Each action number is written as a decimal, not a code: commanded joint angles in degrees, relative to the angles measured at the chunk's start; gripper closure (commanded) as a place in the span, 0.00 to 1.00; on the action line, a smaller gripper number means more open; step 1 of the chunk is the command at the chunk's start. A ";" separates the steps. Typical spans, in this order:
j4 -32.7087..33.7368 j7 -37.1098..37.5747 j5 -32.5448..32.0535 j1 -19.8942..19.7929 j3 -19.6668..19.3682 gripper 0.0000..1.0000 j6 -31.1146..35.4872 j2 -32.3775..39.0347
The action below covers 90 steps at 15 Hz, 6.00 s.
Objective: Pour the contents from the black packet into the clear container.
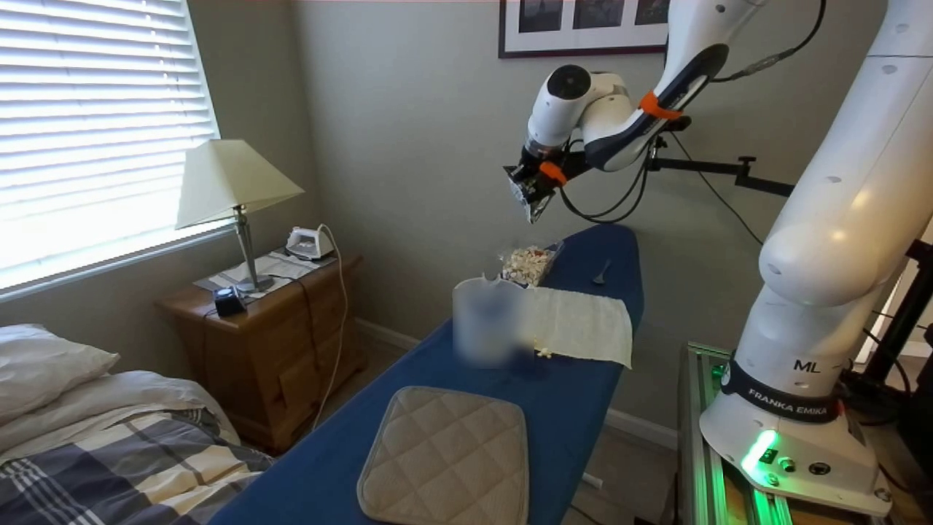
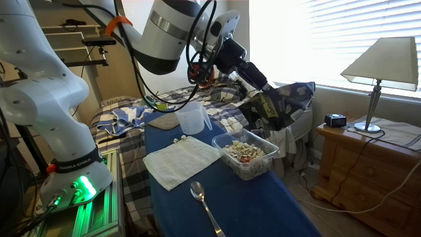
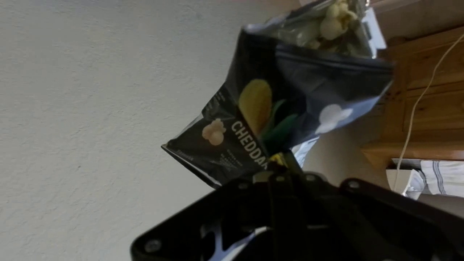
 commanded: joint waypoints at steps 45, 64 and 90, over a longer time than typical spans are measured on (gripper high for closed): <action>-7.26 46.31 -60.09 7.10 -0.70 1.00 -4.53 -6.93; -11.89 41.58 -59.38 11.55 -8.21 1.00 -12.38 -8.09; -3.01 -19.37 32.30 14.42 0.43 1.00 -27.99 -9.85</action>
